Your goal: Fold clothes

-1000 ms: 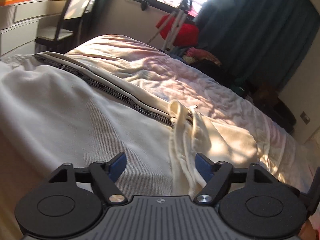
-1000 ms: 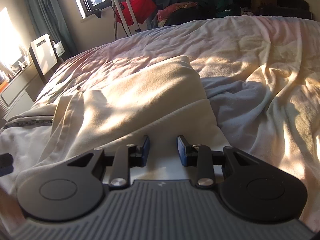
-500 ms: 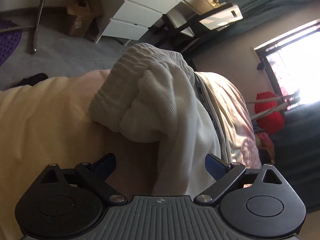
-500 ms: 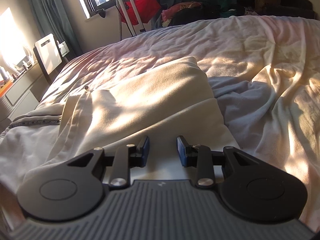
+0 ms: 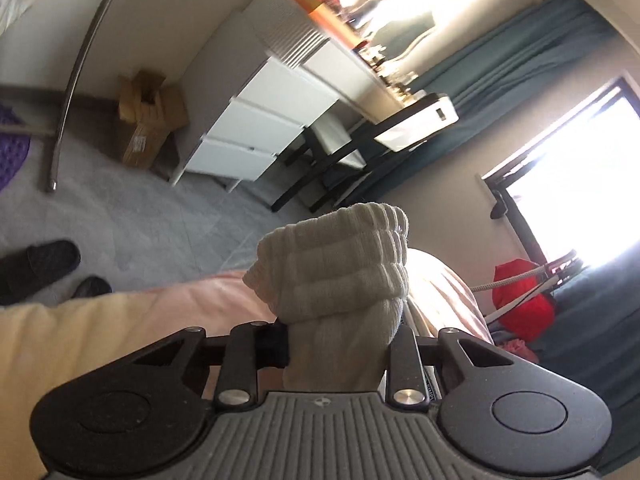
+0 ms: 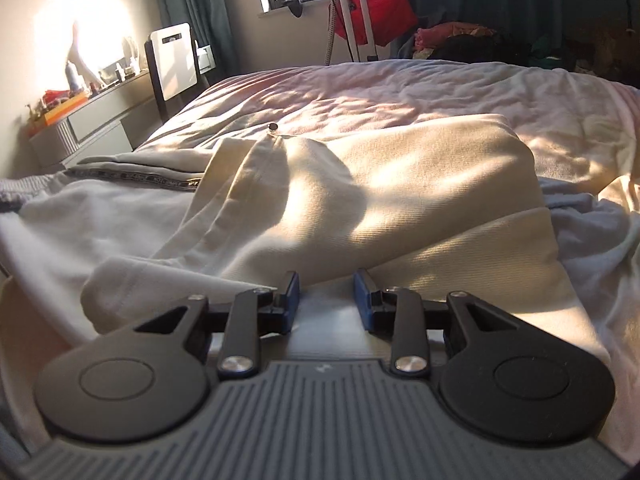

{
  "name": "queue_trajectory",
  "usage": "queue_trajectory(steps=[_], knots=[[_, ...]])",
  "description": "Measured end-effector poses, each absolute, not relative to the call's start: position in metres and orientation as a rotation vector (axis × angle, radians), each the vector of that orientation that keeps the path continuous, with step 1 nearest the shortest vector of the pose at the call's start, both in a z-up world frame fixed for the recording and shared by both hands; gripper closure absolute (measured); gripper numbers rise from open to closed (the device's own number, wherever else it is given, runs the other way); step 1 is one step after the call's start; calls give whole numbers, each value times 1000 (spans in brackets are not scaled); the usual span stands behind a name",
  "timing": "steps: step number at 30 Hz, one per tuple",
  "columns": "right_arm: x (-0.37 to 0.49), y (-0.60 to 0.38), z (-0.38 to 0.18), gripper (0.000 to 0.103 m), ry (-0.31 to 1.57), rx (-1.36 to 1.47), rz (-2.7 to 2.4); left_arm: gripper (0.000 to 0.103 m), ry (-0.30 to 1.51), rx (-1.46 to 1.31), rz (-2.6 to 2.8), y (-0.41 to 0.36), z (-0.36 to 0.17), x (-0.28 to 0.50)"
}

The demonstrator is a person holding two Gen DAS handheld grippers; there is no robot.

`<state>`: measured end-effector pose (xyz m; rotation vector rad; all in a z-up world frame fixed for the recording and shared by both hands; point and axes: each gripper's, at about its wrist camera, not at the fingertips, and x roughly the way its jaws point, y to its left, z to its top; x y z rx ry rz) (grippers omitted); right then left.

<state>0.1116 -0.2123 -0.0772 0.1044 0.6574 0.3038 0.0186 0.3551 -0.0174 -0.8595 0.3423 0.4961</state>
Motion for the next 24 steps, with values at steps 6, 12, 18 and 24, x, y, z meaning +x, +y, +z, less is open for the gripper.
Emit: queue_trajectory(steps=[6,12,18,24], knots=[[108,-231,-59,70,638,208,265,76,217,-676,447,275,53,29],[98,-253,-39,69,601,259,200,84,158,-569,407,175,104,51],[94,-287,-23,69,541,403,193,86,101,-443,323,56,123,82],[99,-327,-11,69,464,476,85,87,57,-303,198,-65,116,109]])
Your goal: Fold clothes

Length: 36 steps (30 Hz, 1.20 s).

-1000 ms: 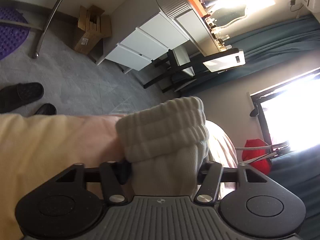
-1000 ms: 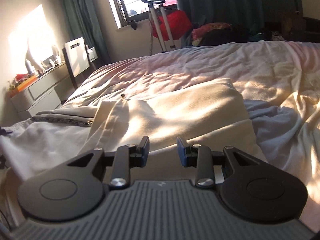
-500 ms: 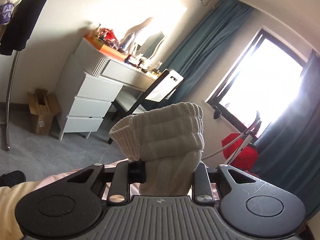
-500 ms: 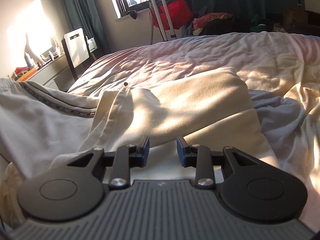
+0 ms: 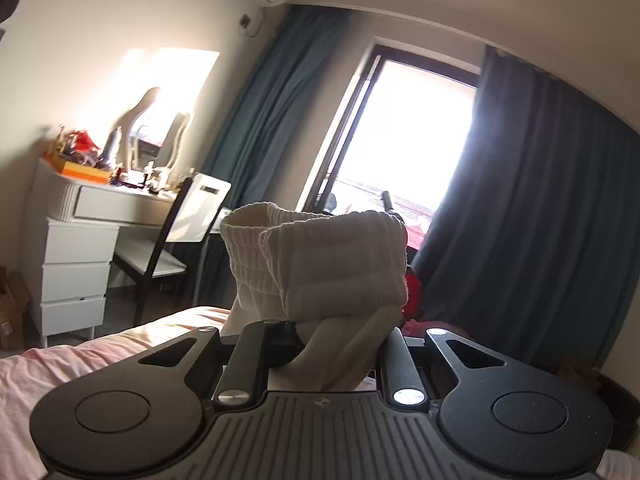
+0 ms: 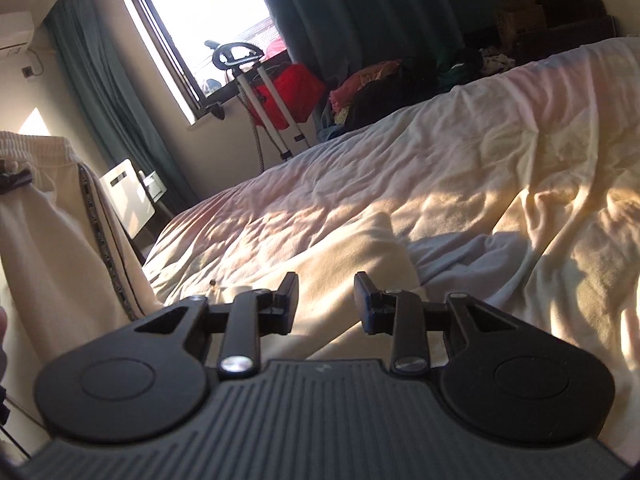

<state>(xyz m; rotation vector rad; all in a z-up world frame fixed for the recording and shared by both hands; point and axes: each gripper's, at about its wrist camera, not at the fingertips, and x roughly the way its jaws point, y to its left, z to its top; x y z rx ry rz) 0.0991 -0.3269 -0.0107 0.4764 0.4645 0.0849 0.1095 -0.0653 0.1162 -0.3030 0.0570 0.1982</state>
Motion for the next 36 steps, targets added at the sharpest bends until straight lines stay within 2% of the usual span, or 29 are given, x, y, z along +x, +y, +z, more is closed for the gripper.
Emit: queue_trajectory(steps=[4,7,11,13,15,17,18,19,20,22,27,29,30,31,33,36], knots=[[94,-364,5,69,339,518,3,87,75,-175,104,-155,84,124],[91,-392,9,69,270,550,-58,87,148,-45,-5,-214,32,129],[97,-417,0,69,274,590,-118,85,277,165,-132,-270,-45,123],[101,-420,-4,69,284,569,-143,82,324,204,-152,-284,-66,123],[105,-419,-7,69,292,558,-139,73,346,212,-155,-283,-75,126],[109,-418,-9,69,300,565,-112,56,390,207,-170,-262,-79,136],[110,-417,-10,69,305,569,-99,52,412,215,-181,-252,-78,142],[111,-417,-11,69,312,577,-86,41,434,227,-194,-243,-78,147],[112,-417,-12,69,319,590,-69,21,450,237,-218,-233,-78,148],[113,-419,-16,68,332,639,-24,6,444,250,-274,-215,-76,141],[115,-420,-24,67,369,754,51,3,444,347,-365,-176,-66,110],[115,-416,-27,56,400,766,63,2,453,365,-375,-157,-63,101],[116,-414,-28,42,417,770,69,2,460,372,-375,-145,-60,97],[116,-412,-29,32,428,776,78,2,464,376,-369,-134,-58,94],[112,-408,-29,24,426,794,103,1,466,384,-348,-115,-54,85],[110,-400,-30,22,451,813,130,1,462,393,-305,-91,-49,68]])
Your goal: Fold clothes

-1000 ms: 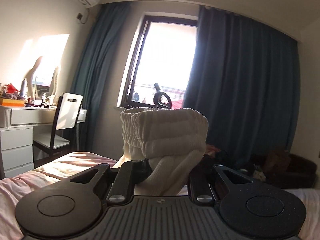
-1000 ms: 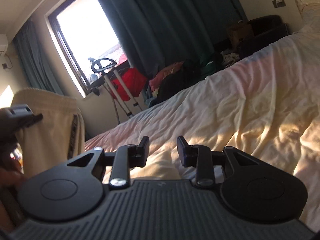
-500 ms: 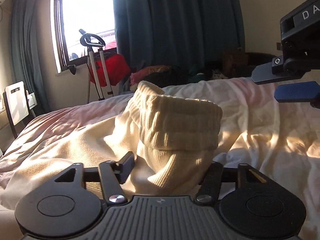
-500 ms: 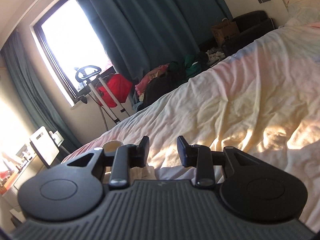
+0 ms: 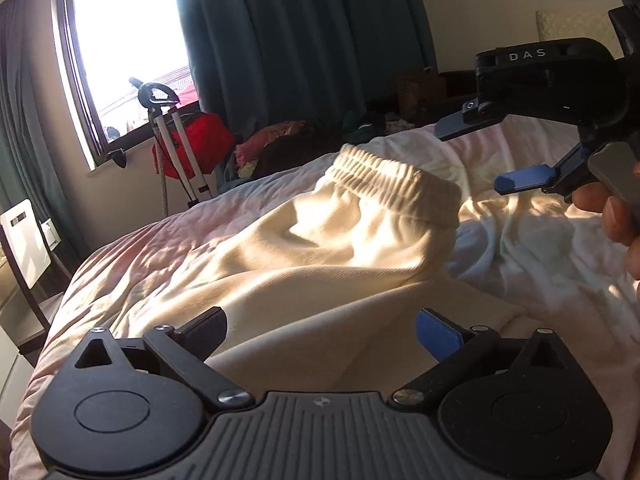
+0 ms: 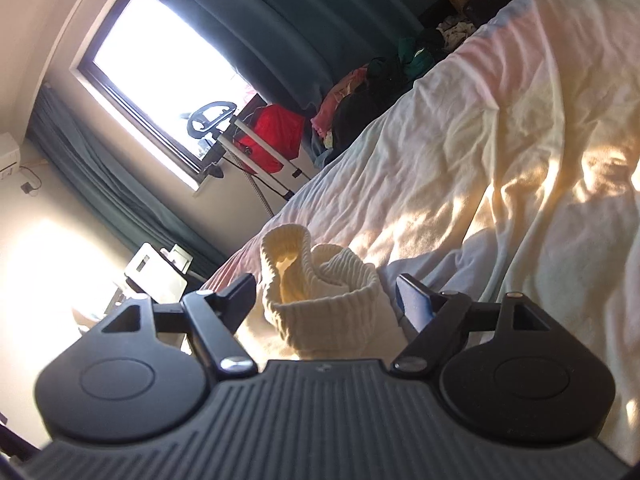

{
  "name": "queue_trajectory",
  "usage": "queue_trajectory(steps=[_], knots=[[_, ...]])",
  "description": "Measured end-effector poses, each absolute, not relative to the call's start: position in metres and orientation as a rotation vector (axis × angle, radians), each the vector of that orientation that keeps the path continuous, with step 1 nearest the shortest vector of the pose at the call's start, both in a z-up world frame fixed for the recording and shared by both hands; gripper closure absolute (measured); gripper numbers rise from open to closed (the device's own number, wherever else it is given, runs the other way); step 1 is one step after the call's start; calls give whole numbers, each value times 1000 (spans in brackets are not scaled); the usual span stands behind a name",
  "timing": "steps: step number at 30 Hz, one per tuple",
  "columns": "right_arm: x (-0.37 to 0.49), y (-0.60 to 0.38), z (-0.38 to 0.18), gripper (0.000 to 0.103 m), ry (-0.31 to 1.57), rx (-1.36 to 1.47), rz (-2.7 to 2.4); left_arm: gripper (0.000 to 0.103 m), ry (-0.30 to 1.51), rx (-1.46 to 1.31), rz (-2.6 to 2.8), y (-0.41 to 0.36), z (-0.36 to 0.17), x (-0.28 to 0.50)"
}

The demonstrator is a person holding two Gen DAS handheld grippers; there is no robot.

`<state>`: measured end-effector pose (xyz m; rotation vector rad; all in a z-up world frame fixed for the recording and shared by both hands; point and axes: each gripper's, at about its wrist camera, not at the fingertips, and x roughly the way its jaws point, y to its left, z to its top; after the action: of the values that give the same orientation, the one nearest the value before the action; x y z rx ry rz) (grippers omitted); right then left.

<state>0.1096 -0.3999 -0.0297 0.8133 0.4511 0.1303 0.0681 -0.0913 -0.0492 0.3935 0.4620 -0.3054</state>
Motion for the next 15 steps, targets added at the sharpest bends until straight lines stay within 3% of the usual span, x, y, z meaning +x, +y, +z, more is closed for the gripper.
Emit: queue_trajectory(steps=[1,11,14,15], knots=[[111,-397,-32,13,466,820,139,1,462,386,-294,-83,-50,69],[148,-359,-63,14,584,782,143,1,449,334,-264,-54,-65,41],[158,-355,-74,24,579,781,103,1,434,352,-270,-54,-69,41],[159,-354,-76,36,577,779,97,1,428,358,-271,-54,-69,41]])
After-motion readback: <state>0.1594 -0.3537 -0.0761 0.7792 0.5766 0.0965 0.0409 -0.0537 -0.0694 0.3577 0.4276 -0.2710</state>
